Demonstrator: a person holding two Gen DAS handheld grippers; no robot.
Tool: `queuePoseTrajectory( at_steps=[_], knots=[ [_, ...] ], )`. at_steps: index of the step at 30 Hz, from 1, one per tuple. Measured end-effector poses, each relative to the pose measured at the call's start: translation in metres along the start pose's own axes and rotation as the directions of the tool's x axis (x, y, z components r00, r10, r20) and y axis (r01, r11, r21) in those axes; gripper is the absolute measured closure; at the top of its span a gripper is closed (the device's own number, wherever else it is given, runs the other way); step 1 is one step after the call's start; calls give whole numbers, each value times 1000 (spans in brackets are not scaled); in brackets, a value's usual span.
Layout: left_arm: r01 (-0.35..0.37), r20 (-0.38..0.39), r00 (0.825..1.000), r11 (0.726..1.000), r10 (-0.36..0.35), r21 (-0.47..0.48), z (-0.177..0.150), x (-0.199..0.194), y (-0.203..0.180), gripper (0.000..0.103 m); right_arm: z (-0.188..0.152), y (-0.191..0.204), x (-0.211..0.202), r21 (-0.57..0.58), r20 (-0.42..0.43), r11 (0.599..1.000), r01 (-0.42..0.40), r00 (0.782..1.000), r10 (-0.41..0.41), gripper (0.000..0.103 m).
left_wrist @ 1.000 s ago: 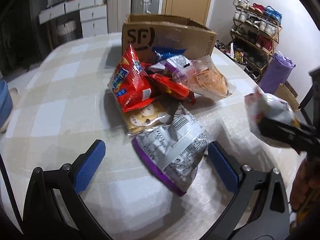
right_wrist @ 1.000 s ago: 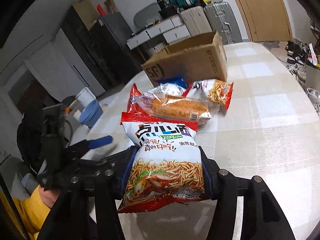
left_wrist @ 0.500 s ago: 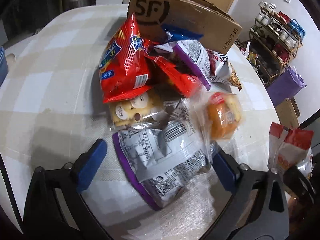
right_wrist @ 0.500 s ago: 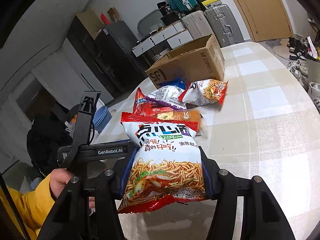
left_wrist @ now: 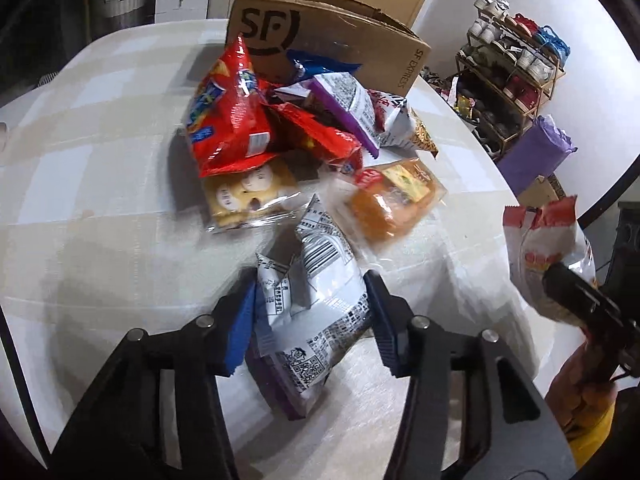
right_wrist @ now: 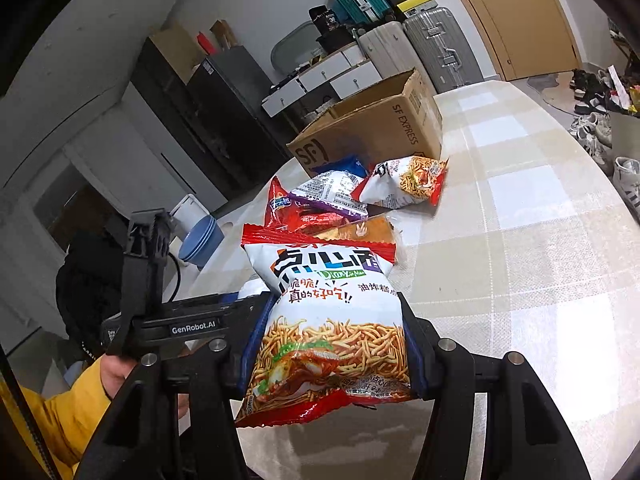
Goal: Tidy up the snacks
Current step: 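Grasp the silver-and-purple snack bag with the left gripper while the right holds the noodle bag, then carry both bags over the cardboard box and open both grippers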
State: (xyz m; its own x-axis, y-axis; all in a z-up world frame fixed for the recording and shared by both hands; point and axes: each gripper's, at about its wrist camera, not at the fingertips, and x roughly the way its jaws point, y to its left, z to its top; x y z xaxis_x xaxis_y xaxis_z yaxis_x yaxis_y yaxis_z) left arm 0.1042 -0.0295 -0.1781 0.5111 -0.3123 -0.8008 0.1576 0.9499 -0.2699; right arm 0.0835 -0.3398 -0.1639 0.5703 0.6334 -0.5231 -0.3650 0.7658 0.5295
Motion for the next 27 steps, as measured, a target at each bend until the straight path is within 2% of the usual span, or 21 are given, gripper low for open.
queuePoseTrajectory(
  at_steps=[6, 14, 27],
  knots=[
    [23, 33, 999, 1000, -23, 2, -11, -13, 11, 60, 2, 17, 2, -30, 0, 1000, 7, 1000, -7, 45],
    [59, 96, 994, 998, -56, -28, -19, -44, 40, 61, 5, 38, 16, -52, -23, 998, 18, 1000, -19, 45],
    [102, 228, 970, 993, -88, -52, -13, -99, 72, 61, 13, 61, 36, -79, -60, 996, 52, 997, -56, 45]
  ],
)
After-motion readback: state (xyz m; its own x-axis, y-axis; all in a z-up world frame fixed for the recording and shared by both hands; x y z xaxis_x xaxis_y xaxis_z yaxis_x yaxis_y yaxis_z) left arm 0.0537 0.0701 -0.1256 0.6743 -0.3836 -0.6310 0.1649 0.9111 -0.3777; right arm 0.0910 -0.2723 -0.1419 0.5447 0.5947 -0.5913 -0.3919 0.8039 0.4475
